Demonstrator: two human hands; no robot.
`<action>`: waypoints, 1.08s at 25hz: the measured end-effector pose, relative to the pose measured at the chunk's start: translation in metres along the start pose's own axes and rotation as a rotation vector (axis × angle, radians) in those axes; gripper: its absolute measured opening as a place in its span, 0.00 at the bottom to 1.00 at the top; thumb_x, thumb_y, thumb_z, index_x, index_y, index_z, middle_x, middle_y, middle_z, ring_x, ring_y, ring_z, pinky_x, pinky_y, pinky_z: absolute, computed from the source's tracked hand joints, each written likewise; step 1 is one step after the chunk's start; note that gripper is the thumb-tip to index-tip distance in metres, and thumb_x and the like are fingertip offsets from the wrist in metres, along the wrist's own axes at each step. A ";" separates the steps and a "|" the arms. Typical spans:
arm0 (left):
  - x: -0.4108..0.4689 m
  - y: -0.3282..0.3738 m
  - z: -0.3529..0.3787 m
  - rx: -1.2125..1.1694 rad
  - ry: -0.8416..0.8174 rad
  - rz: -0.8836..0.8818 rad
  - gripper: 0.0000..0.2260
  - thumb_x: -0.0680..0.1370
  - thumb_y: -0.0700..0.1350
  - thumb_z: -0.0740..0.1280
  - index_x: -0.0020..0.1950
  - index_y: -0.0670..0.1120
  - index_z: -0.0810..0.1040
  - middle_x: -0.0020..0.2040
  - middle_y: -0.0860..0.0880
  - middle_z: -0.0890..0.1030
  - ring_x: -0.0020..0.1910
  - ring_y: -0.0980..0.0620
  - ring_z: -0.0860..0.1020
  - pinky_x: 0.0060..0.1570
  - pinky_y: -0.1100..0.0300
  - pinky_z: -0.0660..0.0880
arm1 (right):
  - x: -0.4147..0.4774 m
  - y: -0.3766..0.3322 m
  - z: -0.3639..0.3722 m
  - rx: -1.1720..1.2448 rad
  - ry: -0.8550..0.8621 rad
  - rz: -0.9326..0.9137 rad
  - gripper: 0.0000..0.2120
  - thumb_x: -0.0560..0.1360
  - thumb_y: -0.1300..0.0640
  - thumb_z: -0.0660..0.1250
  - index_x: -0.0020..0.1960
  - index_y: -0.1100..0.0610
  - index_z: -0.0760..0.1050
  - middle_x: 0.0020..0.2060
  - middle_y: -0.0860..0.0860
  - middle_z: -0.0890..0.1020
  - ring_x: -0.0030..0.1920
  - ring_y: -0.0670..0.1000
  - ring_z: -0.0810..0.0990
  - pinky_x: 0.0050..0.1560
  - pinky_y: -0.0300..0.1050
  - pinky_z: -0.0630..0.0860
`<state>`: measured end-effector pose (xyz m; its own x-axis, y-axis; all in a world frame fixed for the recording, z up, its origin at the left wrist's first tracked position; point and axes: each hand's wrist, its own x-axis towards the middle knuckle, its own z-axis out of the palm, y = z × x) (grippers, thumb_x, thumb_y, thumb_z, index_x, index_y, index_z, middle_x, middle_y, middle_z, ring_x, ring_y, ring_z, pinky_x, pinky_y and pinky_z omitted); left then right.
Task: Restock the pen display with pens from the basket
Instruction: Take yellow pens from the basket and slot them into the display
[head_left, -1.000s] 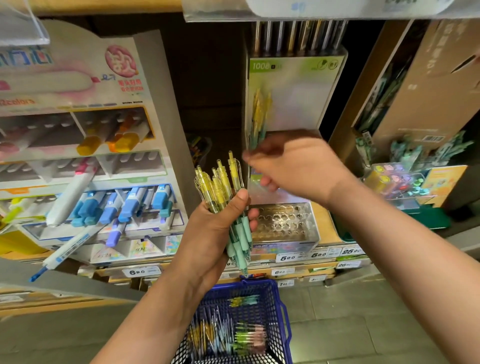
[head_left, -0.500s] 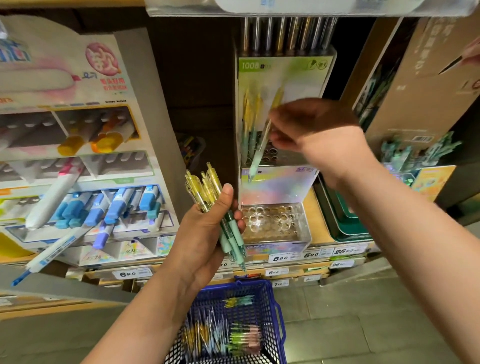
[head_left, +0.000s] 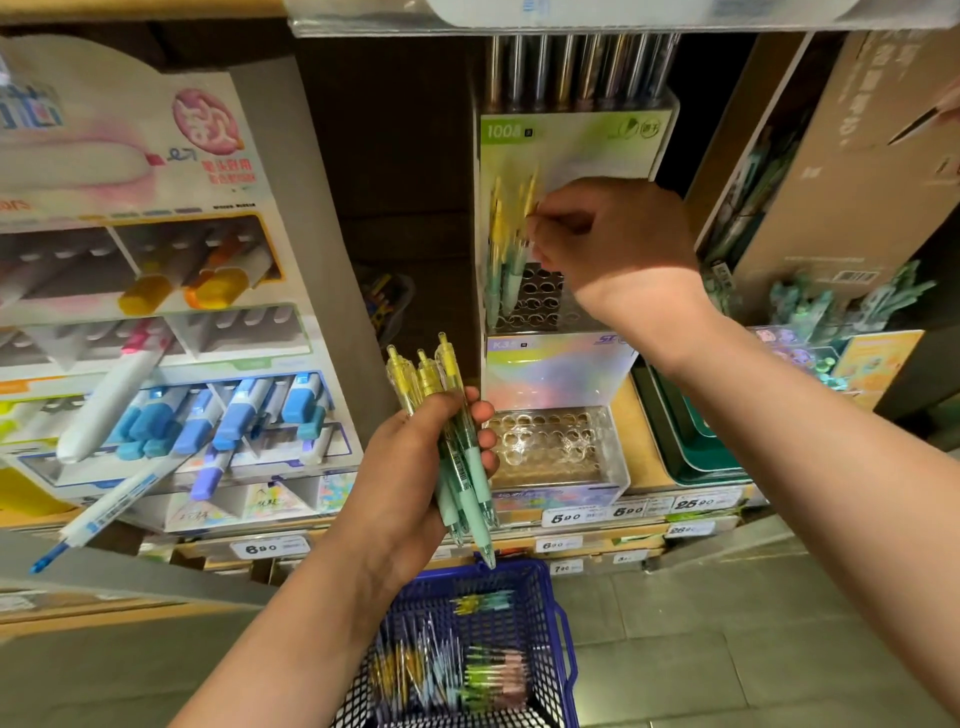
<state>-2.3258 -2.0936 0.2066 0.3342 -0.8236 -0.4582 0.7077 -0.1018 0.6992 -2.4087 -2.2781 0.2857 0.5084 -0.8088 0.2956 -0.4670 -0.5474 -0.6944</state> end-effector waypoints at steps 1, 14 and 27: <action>0.000 0.000 0.000 0.011 -0.003 0.008 0.06 0.83 0.43 0.65 0.57 0.42 0.77 0.43 0.46 0.80 0.36 0.51 0.75 0.37 0.58 0.76 | -0.002 -0.001 0.002 -0.084 -0.036 -0.027 0.09 0.78 0.52 0.69 0.52 0.54 0.86 0.46 0.50 0.87 0.48 0.51 0.85 0.58 0.49 0.79; 0.003 0.000 0.001 0.140 -0.074 0.134 0.16 0.81 0.47 0.69 0.63 0.38 0.78 0.43 0.48 0.83 0.36 0.53 0.77 0.36 0.62 0.77 | -0.048 -0.008 0.009 -0.125 -0.338 0.153 0.18 0.74 0.33 0.66 0.46 0.46 0.82 0.37 0.39 0.83 0.40 0.36 0.80 0.36 0.26 0.70; 0.005 -0.001 0.003 0.035 -0.044 0.089 0.12 0.83 0.45 0.66 0.57 0.36 0.80 0.42 0.44 0.82 0.35 0.51 0.78 0.33 0.61 0.78 | -0.038 -0.006 0.001 0.658 -0.265 0.455 0.02 0.76 0.62 0.72 0.44 0.59 0.83 0.43 0.61 0.87 0.45 0.53 0.87 0.51 0.46 0.84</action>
<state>-2.3263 -2.0988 0.2052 0.3660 -0.8541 -0.3695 0.6543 -0.0462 0.7549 -2.4247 -2.2442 0.2783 0.5640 -0.7980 -0.2124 -0.1921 0.1234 -0.9736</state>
